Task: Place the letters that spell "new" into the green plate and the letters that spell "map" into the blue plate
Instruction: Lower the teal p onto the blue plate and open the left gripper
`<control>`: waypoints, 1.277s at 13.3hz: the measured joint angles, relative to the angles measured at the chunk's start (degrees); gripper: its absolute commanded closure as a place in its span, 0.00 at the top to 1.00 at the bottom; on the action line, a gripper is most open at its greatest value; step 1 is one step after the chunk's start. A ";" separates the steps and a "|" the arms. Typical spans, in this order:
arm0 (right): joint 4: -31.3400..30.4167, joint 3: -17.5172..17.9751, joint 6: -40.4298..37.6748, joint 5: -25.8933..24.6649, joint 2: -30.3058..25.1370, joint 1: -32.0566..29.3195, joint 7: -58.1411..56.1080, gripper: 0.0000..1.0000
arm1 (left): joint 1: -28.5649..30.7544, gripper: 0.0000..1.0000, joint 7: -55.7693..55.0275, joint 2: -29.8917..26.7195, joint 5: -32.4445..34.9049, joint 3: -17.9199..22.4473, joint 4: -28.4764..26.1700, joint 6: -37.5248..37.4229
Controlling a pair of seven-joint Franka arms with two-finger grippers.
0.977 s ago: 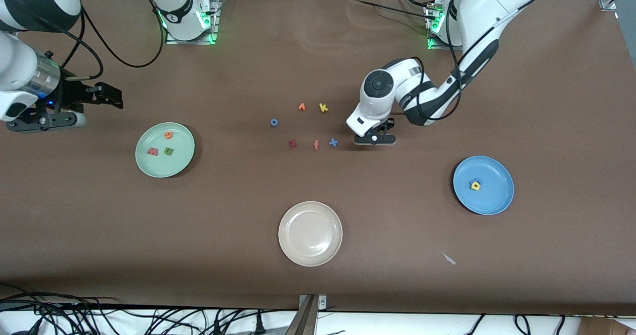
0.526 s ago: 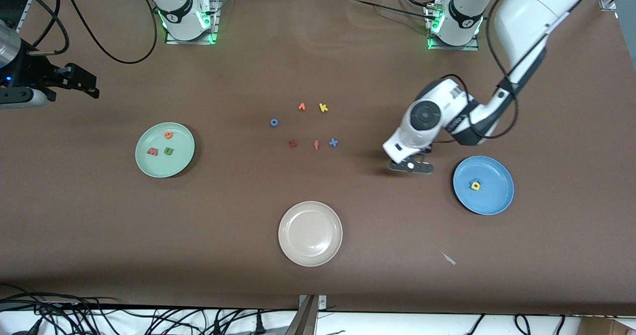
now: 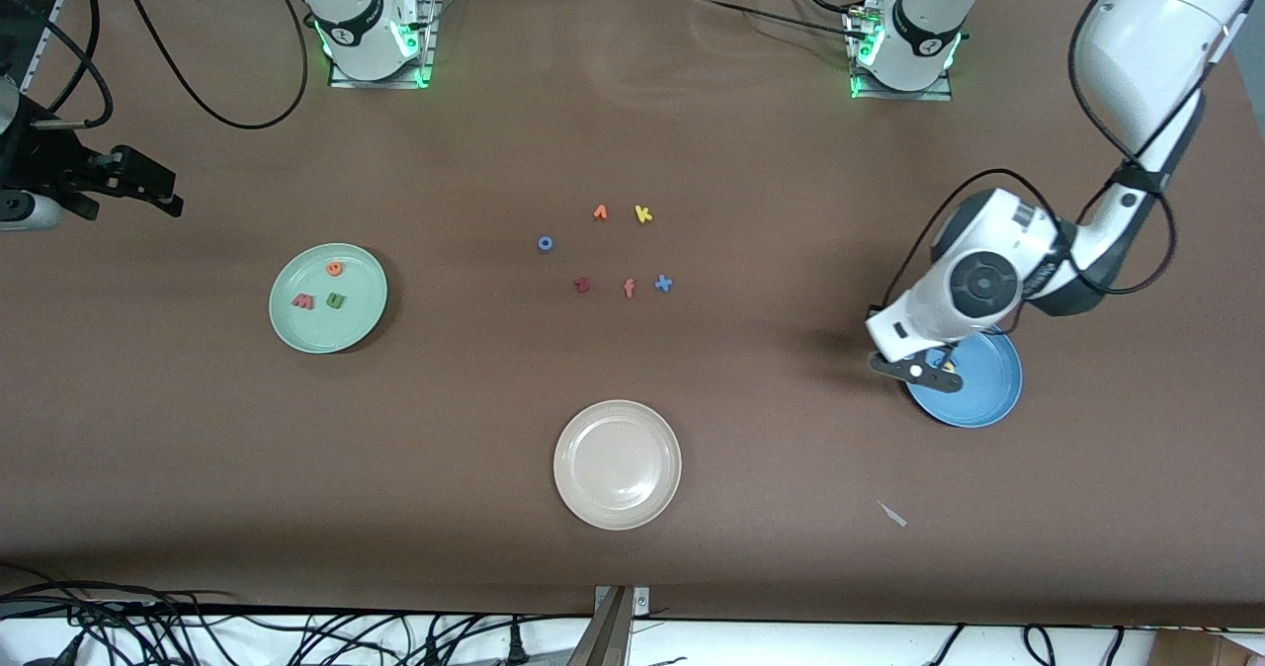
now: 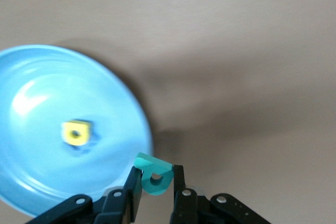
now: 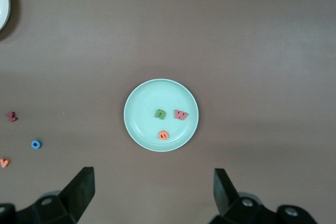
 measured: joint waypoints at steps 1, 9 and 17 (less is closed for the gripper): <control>0.04 0.00 0.00 -0.07 0.00 0.00 0.00 1.00 | 1.84 0.19 3.73 0.02 0.00 0.10 0.22 0.00; 0.04 0.02 0.01 -0.15 0.00 0.00 0.00 1.00 | 4.00 1.00 17.03 1.41 0.02 4.13 5.02 0.00; 0.04 -1.10 -0.08 -0.16 0.35 -0.14 0.00 1.00 | 4.69 1.00 17.01 -0.21 -0.91 3.89 8.44 -8.94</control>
